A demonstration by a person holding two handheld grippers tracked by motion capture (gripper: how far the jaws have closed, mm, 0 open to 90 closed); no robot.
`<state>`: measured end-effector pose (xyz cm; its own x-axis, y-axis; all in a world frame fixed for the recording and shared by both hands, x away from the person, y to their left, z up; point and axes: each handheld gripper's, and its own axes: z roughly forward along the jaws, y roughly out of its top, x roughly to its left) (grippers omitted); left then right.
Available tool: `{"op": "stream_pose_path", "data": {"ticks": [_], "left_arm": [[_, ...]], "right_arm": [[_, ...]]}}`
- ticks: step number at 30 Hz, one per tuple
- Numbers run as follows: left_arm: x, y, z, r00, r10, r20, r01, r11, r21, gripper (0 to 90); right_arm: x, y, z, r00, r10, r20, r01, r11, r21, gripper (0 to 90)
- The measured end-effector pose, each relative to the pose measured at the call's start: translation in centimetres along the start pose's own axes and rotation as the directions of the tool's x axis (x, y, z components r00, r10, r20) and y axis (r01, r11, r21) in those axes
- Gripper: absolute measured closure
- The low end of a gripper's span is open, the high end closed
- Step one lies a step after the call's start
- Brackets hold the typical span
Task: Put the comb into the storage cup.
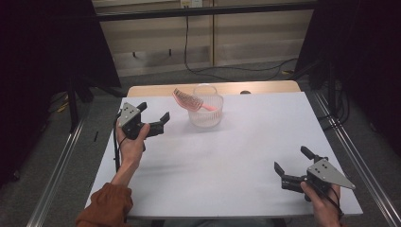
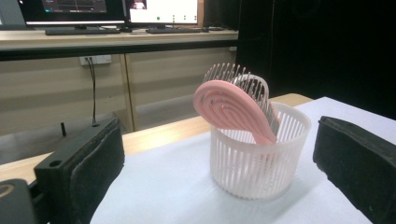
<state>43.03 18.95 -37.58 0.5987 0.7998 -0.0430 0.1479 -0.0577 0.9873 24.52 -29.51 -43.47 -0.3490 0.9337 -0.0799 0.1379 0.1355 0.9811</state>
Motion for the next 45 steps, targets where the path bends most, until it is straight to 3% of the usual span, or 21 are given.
{"op": "stream_pose_path", "data": {"ticks": [6,8,10,17,27,30,38,45], "left_arm": [[-0.4,-0.6,-1.1,0.9987,0.051,0.006,-0.051,0.9987,0.008,2.2],[-0.5,-0.8,-1.4,0.9989,0.028,0.037,-0.028,0.9996,0.005,2.5],[-0.9,-1.0,-1.8,0.9979,0.060,0.026,-0.060,0.9982,0.004,2.4],[-1.1,-2.5,-2.9,0.9995,0.026,0.016,-0.026,0.9991,0.032,2.6],[-1.6,-3.4,-4.6,0.9996,0.029,-0.005,-0.029,0.9996,0.006,2.7],[-1.8,-3.7,-5.1,0.9995,0.032,-0.002,-0.032,0.9994,0.010,2.7],[-1.7,-4.5,-6.1,0.9989,0.018,-0.042,-0.017,0.9993,0.034,2.6],[-2.2,-4.9,-6.9,0.9992,0.026,-0.029,-0.025,0.9991,0.035,2.6]], "right_arm": [[0.0,0.0,0.0,1.0000,-0.001,0.002,0.001,1.000,0.000,0.0],[0.0,0.0,0.0,1.0000,0.000,0.002,0.000,1.000,0.001,0.0],[0.0,0.0,0.0,1.0000,-0.003,0.003,0.003,1.000,0.002,0.0],[0.0,0.0,0.0,1.0000,-0.001,0.004,0.001,1.000,0.003,0.0],[0.0,0.0,0.0,1.0000,-0.002,0.005,0.002,1.000,0.001,0.0],[0.0,0.0,0.0,1.0000,-0.001,0.004,0.001,1.000,0.001,0.0],[0.0,0.0,0.0,1.0000,0.002,0.006,-0.002,1.000,0.000,0.0],[0.0,0.0,0.0,0.9999,0.003,0.011,-0.003,1.000,-0.002,0.0]]}}
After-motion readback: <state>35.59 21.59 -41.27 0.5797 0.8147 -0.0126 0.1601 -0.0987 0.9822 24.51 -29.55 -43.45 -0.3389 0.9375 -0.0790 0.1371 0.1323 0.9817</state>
